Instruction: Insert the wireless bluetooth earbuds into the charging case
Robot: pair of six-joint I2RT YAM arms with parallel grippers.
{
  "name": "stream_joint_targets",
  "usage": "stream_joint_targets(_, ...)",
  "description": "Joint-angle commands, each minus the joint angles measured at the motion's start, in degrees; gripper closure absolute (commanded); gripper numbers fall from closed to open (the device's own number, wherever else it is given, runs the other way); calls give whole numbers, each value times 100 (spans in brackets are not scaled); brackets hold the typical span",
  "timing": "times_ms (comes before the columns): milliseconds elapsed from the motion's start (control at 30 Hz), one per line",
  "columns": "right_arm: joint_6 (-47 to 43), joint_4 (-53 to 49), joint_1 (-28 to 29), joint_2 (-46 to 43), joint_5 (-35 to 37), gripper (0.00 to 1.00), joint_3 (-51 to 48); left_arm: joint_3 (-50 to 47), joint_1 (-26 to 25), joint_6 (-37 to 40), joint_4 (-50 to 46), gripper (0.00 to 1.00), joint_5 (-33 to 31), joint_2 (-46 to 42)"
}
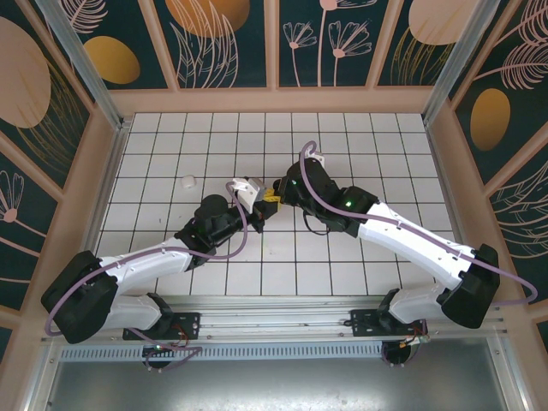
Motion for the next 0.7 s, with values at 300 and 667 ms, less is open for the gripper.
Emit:
stream_joint_targets(300, 33, 64, 196, 8, -336, 84, -41, 100, -35, -76, 306, 100, 9, -74)
stream_joint_targets(667, 6, 86, 257, 25, -486, 81, 42, 100, -32, -120, 350, 100, 9, -74)
